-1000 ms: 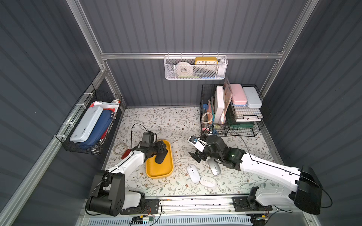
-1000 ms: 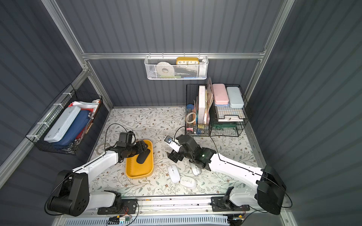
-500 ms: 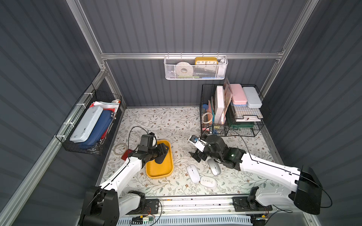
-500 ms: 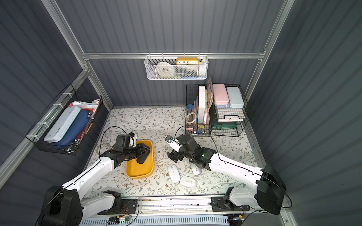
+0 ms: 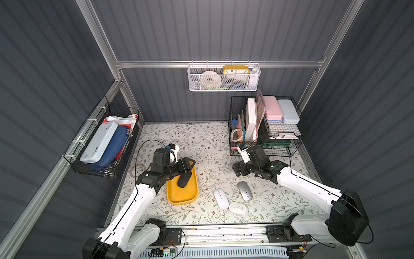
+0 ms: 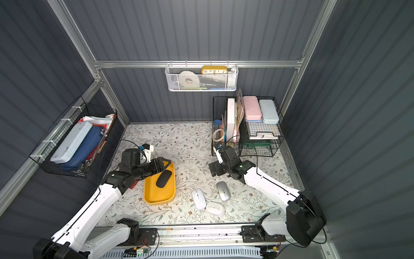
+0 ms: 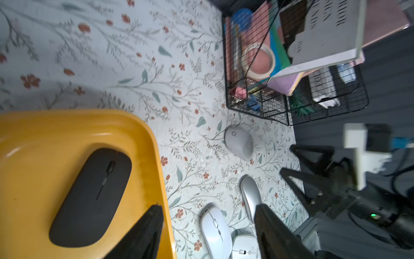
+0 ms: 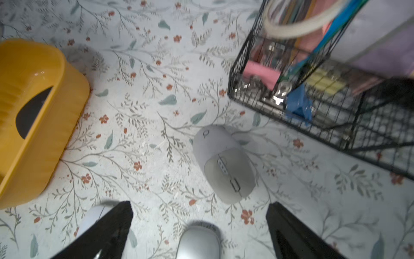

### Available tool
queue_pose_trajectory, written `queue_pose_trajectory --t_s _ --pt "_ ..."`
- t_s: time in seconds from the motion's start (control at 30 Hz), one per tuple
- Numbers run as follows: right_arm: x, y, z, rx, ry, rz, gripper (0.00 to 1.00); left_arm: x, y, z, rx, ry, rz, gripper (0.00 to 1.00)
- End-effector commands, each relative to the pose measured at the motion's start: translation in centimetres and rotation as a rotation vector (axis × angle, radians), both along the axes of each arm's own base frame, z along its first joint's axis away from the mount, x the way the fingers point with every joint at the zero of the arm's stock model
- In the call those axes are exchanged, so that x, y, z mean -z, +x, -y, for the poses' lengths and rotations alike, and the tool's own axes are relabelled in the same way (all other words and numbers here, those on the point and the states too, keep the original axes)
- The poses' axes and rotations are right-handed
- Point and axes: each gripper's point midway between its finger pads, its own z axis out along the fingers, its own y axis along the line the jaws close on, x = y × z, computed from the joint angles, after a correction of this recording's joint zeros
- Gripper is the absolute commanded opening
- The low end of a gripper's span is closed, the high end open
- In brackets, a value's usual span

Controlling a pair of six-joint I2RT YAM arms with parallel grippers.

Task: Put the mouse in the storage box
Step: Pick up the mouse from the center of the board.

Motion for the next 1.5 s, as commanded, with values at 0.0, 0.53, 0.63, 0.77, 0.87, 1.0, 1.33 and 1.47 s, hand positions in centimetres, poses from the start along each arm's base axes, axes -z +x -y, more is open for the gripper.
queue_pose_trajectory --t_s 0.0,0.53,0.63,0.77,0.87,1.0,1.33,1.47 --pt "4.4 -4.3 1.4 0.044 -0.038 -0.253 0.98 1.0 -0.8 -1.3 -0.026 0.08 -0.031 0.71" --pt "10.6 -8.7 3.0 0.161 -0.116 -0.48 0.88 1.2 -1.8 -0.4 0.001 -0.003 -0.028 0.8" --pt "11.0 -8.9 2.8 0.157 -0.163 -0.452 0.86 1.5 -1.9 -0.3 0.003 -0.002 -0.038 0.8" --pt "11.5 -9.2 2.5 0.154 -0.177 -0.46 0.79 1.8 -1.9 -0.2 0.015 0.002 -0.053 0.8" --pt "11.9 -9.2 2.8 0.155 -0.204 -0.455 0.76 2.1 -1.8 -0.2 0.019 0.009 -0.062 0.8" --pt "11.9 -9.1 3.2 0.167 -0.24 -0.435 0.72 2.3 -1.9 -0.2 0.015 0.011 -0.065 0.8" --pt "9.2 -7.4 2.2 0.147 -0.181 -0.32 0.57 2.2 -2.0 0.1 0.028 -0.003 -0.074 0.81" --pt "6.5 -6.3 1.1 0.101 -0.108 -0.224 0.55 1.8 -2.1 0.4 0.041 -0.026 -0.07 0.81"
